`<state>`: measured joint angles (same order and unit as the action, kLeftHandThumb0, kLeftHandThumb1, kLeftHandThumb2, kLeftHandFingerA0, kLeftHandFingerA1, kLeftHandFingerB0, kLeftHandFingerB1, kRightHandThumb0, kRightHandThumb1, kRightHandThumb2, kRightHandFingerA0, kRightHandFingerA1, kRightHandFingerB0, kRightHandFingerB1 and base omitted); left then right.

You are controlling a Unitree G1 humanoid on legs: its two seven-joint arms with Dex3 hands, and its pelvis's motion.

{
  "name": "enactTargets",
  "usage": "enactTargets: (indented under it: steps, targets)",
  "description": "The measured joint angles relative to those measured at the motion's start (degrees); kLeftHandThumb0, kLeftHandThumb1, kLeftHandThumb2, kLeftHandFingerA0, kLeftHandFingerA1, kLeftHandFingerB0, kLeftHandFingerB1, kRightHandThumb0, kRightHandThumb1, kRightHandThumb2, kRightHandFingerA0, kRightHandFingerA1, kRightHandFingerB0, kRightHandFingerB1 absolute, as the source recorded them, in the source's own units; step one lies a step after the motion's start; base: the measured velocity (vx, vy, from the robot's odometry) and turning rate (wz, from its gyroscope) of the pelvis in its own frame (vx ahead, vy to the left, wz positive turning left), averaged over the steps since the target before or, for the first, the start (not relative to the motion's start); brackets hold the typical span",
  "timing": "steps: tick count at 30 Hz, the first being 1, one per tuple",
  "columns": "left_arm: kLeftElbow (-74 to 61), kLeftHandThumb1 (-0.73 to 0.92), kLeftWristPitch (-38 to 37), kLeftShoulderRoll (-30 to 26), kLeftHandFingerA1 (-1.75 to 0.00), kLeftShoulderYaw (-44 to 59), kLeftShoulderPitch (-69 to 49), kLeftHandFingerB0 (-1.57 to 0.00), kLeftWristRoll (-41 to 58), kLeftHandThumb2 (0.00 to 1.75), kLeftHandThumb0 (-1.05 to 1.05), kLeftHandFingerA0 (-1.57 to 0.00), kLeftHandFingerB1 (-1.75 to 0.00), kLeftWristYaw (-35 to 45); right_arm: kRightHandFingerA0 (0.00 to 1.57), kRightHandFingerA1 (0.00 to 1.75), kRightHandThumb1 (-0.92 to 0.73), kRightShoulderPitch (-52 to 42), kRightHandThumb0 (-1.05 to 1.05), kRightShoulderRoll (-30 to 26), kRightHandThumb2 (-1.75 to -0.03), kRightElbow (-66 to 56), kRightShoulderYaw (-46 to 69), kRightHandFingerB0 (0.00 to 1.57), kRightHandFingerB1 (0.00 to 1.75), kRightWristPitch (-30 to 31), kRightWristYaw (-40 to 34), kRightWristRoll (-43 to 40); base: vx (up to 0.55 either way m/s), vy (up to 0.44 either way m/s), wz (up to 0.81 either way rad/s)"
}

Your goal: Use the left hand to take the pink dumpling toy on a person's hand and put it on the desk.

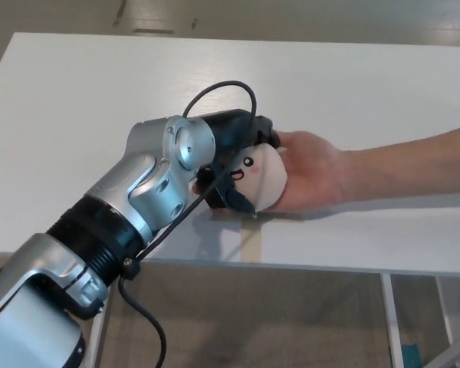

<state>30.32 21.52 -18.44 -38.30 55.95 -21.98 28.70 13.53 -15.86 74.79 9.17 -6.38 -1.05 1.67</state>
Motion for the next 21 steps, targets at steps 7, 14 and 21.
enactTargets:
  steps: [7, 14, 21]
  targets:
    - [-1.6, 0.83, -0.2, 0.1, -0.44, 1.1, -1.7, -0.42, -0.8, 0.64, -0.23, -0.61, -0.36, 0.7, 0.54, 0.43, -0.66, 0.1, -0.30, 0.0, -0.60, 0.0, 0.2, 0.46, 0.40, 0.2, 0.1, 0.0, 0.00, 0.000, 0.00]
    - [-3.5, 0.80, -1.8, 0.0, -0.92, 3.9, -3.6, -0.64, -1.9, 0.64, -0.28, -0.89, -0.44, -1.0, 0.54, 0.43, -0.66, 0.1, -0.30, 0.0, -0.60, 0.0, 0.2, 0.45, 0.39, 0.5, 0.3, 0.0, 0.00, 0.000, 0.00]
    - [-6.1, 0.80, -2.6, 0.1, -0.98, 5.5, -5.1, -0.77, -3.1, 0.64, -0.28, -0.92, -0.49, -2.5, 0.54, 0.43, -0.66, 0.2, -0.30, 0.0, -0.60, 0.0, 0.3, 0.45, 0.40, 0.5, 0.4, 0.0, 0.00, 0.000, 0.00]
